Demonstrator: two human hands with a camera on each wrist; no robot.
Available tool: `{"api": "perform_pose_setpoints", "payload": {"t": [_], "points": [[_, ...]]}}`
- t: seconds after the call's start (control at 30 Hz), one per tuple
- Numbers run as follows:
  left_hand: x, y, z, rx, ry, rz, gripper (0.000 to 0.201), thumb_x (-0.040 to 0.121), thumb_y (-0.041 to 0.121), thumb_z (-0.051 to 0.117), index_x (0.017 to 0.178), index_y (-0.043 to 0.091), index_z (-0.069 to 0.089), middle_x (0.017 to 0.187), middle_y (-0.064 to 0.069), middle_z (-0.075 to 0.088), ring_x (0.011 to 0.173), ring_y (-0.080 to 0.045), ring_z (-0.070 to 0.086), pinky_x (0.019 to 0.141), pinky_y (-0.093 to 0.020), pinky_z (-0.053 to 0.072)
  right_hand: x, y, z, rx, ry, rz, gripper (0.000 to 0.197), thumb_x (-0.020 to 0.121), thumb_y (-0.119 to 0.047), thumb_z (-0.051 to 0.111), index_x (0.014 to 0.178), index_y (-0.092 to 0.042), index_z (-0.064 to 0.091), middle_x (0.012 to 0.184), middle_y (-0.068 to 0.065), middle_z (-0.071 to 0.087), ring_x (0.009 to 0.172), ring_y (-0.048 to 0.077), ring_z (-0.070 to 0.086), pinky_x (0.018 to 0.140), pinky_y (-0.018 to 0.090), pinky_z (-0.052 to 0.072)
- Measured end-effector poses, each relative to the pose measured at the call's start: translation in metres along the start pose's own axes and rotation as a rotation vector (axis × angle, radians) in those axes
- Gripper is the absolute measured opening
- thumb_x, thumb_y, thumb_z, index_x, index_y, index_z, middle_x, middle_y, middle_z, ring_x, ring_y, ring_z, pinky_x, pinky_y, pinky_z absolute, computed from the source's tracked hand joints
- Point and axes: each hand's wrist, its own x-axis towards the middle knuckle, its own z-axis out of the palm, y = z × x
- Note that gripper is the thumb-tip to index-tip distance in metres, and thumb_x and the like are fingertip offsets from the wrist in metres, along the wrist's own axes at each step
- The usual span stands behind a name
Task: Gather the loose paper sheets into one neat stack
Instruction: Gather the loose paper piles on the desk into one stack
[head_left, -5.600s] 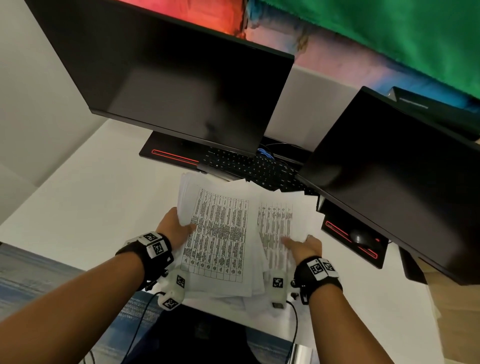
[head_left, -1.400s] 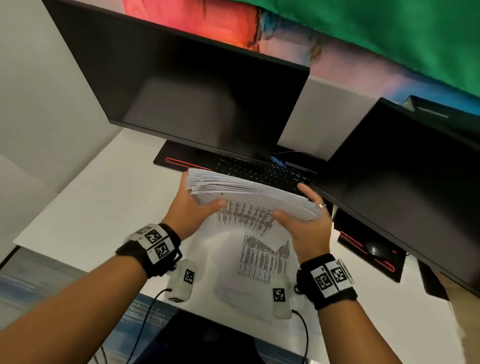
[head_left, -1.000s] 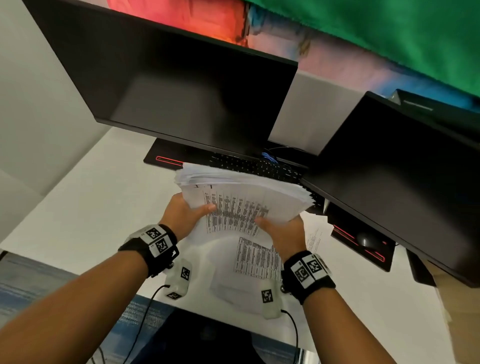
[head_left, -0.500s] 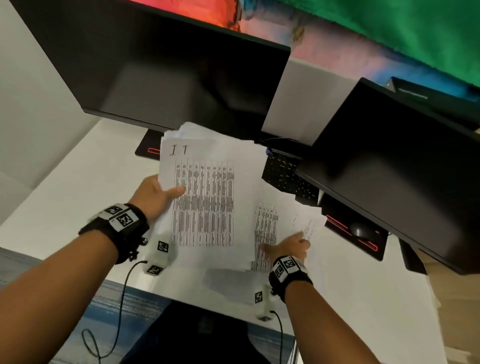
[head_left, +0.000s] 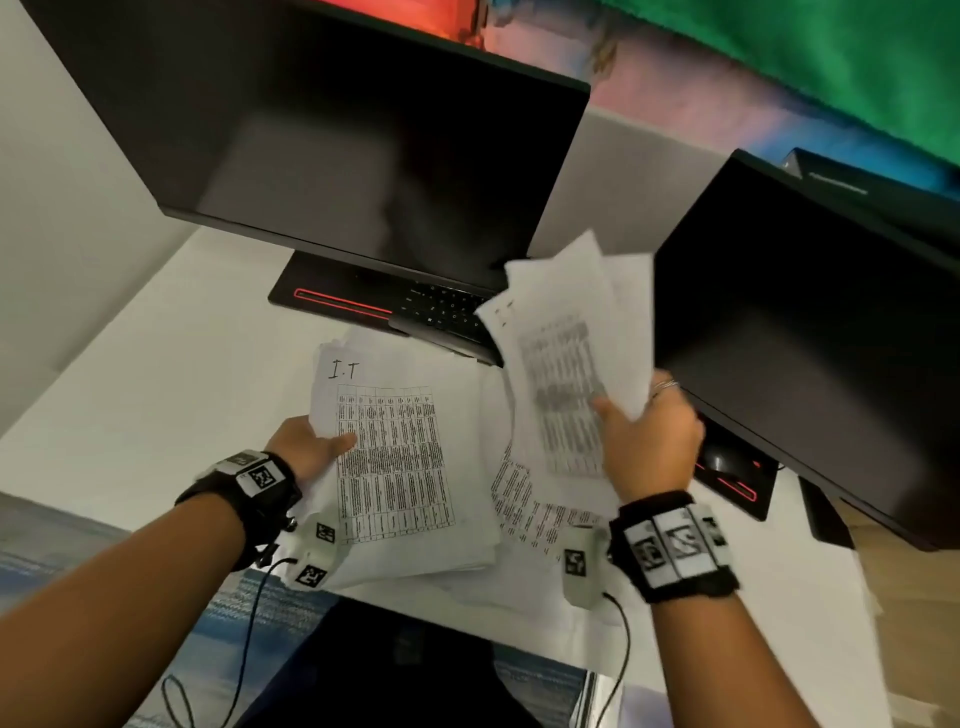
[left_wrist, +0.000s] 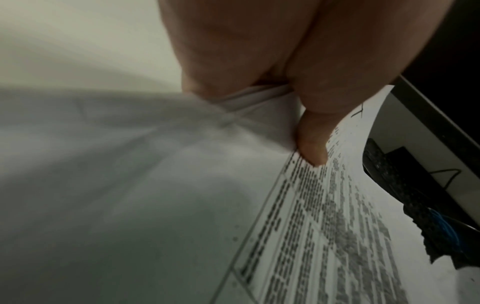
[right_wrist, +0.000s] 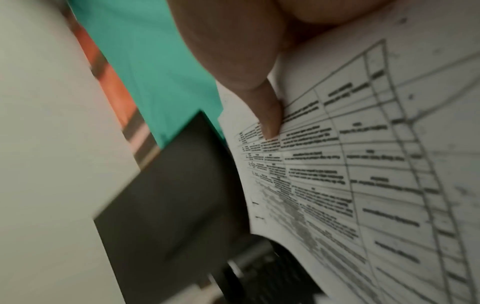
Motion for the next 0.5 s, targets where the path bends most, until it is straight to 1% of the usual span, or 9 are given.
{"api": "perform_pose_setpoints", "payload": {"t": [0.1, 0.2, 0.23, 0.27, 0.3, 0.33, 0.37, 0.43, 0.5], "points": [[-0.004, 0.002, 0.004, 0.004, 0.016, -0.004, 0.038, 0.094, 0.032, 0.066, 0.124, 0.008, 0.067, 0.108, -0.011, 0.072, 0.084, -0.025, 0.063, 0.07, -0.03, 0.045, 0.006, -0.024, -0.026, 0.308, -0.01, -0.021, 0.03, 0.077, -0.016, 0.083, 0.101, -0.018, 0.064, 0.095, -0.004, 0.07, 0.087, 0.013, 0.069, 0.066, 0.025, 0.057], [-0.003, 0.001, 0.008, -0.064, 0.028, -0.009, 0.04, 0.096, 0.037, 0.06, 0.122, 0.007, 0.066, 0.1, -0.01, 0.072, 0.071, -0.02, 0.062, 0.059, -0.028, 0.046, 0.011, -0.018, -0.006, 0.496, -0.198, 0.131, 0.04, 0.077, -0.009, 0.082, 0.112, -0.017, 0.066, 0.102, -0.002, 0.074, 0.09, 0.015, 0.073, 0.075, 0.035, 0.062], [-0.003, 0.002, 0.007, -0.116, 0.021, -0.015, 0.046, 0.097, 0.041, 0.058, 0.125, 0.006, 0.064, 0.103, -0.01, 0.072, 0.074, -0.02, 0.063, 0.062, -0.029, 0.049, 0.01, -0.011, 0.011, 0.518, -0.267, 0.205, 0.046, 0.077, -0.008, 0.082, 0.118, -0.018, 0.063, 0.106, -0.001, 0.074, 0.092, 0.016, 0.072, 0.077, 0.037, 0.062], [-0.001, 0.003, 0.006, -0.168, 0.018, -0.024, 0.055, 0.096, 0.048, 0.054, 0.129, 0.004, 0.061, 0.111, -0.011, 0.071, 0.085, -0.023, 0.065, 0.072, -0.034, 0.053, 0.009, -0.003, 0.029, 0.52, -0.325, 0.278, 0.053, 0.078, -0.008, 0.081, 0.124, -0.019, 0.059, 0.109, 0.0, 0.073, 0.093, 0.017, 0.071, 0.08, 0.037, 0.061], [0.0, 0.005, 0.004, -0.198, 0.018, -0.029, 0.068, 0.093, 0.057, 0.05, 0.133, 0.003, 0.058, 0.123, -0.014, 0.068, 0.101, -0.029, 0.066, 0.089, -0.04, 0.053, 0.005, 0.006, 0.049, 0.502, -0.361, 0.337, 0.06, 0.078, -0.008, 0.081, 0.13, -0.02, 0.053, 0.113, 0.0, 0.071, 0.097, 0.018, 0.07, 0.084, 0.039, 0.059], [0.002, 0.006, 0.002, -0.212, 0.019, -0.041, 0.079, 0.089, 0.064, 0.045, 0.137, 0.002, 0.054, 0.135, -0.016, 0.062, 0.117, -0.033, 0.061, 0.103, -0.045, 0.046, 0.001, 0.015, 0.068, 0.448, -0.39, 0.362, 0.066, 0.079, -0.009, 0.08, 0.136, -0.021, 0.048, 0.12, 0.001, 0.067, 0.104, 0.02, 0.068, 0.09, 0.041, 0.057], [0.002, 0.007, 0.002, -0.222, 0.019, -0.051, 0.087, 0.087, 0.07, 0.041, 0.141, 0.002, 0.051, 0.143, -0.017, 0.055, 0.129, -0.034, 0.054, 0.112, -0.047, 0.039, -0.003, 0.022, 0.085, 0.356, -0.424, 0.356, 0.071, 0.082, -0.01, 0.078, 0.141, -0.021, 0.042, 0.133, 0.004, 0.062, 0.115, 0.024, 0.063, 0.098, 0.043, 0.053], [0.002, 0.01, 0.004, -0.257, 0.012, -0.064, 0.096, 0.082, 0.077, 0.038, 0.144, 0.005, 0.048, 0.148, -0.015, 0.051, 0.135, -0.033, 0.049, 0.114, -0.045, 0.035, -0.012, 0.032, 0.116, 0.136, -0.521, 0.286, 0.074, 0.089, -0.016, 0.071, 0.151, -0.021, 0.03, 0.152, 0.007, 0.044, 0.135, 0.03, 0.048, 0.11, 0.045, 0.043], [0.0, 0.012, 0.009, -0.224, 0.018, -0.031, 0.083, 0.086, 0.072, 0.049, 0.139, 0.009, 0.055, 0.133, -0.014, 0.062, 0.118, -0.032, 0.06, 0.097, -0.038, 0.046, -0.021, 0.037, 0.137, -0.042, -0.621, 0.172, 0.073, 0.096, -0.027, 0.062, 0.156, -0.019, 0.022, 0.158, 0.009, 0.033, 0.143, 0.031, 0.036, 0.114, 0.043, 0.035]]}}
